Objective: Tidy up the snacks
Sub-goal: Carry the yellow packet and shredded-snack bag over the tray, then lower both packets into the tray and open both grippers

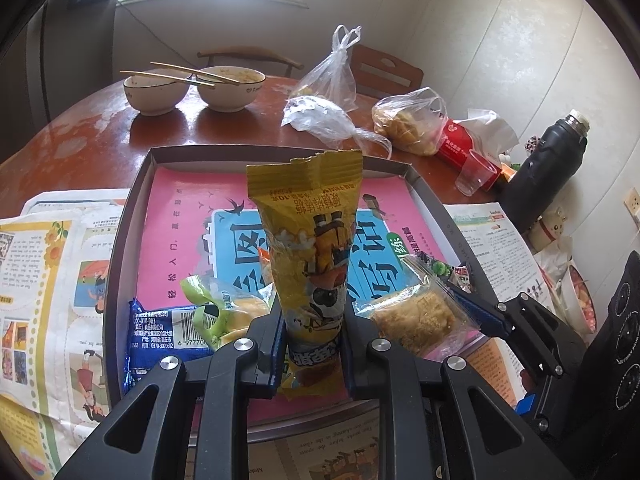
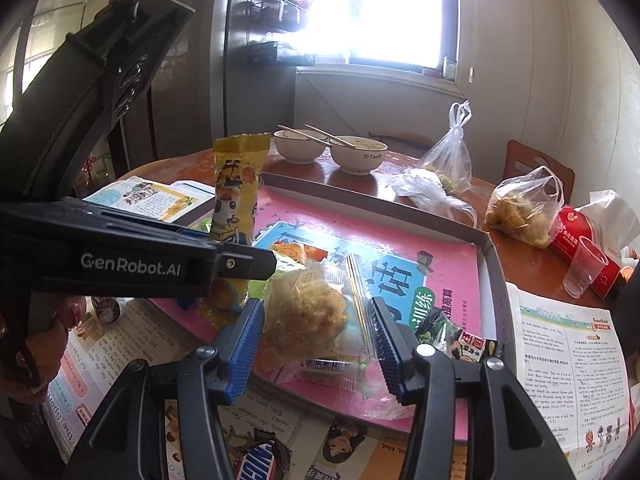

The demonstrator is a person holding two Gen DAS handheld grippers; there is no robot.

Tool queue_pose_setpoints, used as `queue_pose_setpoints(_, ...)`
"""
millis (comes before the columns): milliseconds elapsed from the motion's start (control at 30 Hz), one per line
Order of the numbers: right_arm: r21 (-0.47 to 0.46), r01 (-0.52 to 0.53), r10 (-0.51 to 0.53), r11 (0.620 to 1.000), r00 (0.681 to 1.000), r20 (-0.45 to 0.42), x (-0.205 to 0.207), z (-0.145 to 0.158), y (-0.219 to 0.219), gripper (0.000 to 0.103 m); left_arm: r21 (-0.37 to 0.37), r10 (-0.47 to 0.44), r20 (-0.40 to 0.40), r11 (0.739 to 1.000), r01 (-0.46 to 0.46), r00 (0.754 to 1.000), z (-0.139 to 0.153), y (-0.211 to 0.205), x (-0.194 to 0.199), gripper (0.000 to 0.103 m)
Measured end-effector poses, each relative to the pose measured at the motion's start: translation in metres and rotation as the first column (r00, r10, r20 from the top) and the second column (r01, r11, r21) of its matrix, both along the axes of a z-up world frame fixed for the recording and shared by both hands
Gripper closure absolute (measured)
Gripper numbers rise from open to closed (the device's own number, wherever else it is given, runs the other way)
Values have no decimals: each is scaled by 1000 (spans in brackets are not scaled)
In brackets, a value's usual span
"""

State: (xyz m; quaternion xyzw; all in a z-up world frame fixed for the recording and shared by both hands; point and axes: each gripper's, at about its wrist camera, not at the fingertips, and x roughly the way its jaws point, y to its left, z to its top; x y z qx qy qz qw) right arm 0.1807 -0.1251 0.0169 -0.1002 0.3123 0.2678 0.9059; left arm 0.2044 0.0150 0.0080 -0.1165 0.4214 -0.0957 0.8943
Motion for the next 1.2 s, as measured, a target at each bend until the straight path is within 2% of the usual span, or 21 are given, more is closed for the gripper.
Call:
queue_pose_setpoints(400, -1, 12, -12, 1000, 1000, -2, -3, 1, -4, 41, 0, 0, -3, 1000, 0, 1000, 1, -2, -3, 78)
queue_pose_setpoints(600, 5, 30, -30, 1000, 1000, -1, -5, 3, -10, 36, -4, -7, 17, 1000, 7, 1000, 7, -5, -6, 60)
queue_pose_setpoints(733, 11, 52, -52, 999, 999, 4, -4, 7, -15, 33, 22, 14, 31, 1000, -15, 999, 12, -4, -9, 49)
queue_pose_setpoints(1200, 41, 90, -90, 995, 996, 16, -2, 19, -32, 29, 1, 87, 81, 996, -88, 993, 27, 20, -17, 47)
